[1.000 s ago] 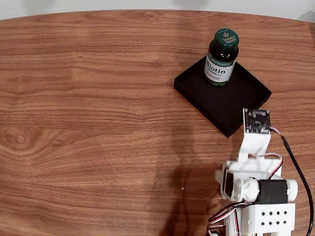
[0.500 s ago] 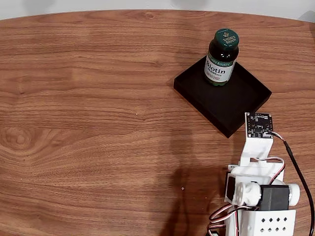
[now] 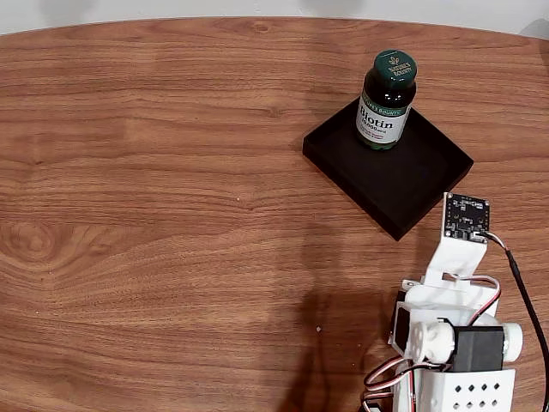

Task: Pick up the pill bottle and place it in the black box.

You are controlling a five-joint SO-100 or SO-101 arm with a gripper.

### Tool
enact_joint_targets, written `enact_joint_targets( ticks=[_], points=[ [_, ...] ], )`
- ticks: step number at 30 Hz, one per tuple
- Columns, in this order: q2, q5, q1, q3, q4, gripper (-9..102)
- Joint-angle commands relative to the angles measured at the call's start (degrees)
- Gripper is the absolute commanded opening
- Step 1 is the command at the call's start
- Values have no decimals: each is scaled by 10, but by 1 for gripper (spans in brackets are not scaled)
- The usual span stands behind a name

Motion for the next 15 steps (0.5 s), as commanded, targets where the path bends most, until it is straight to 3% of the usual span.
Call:
enact_joint_targets(
  ticks=[1,15],
  points=[
    [-3,-25,-3,-8,83,0],
    [-3,-26,11,-8,83,0]
  ],
)
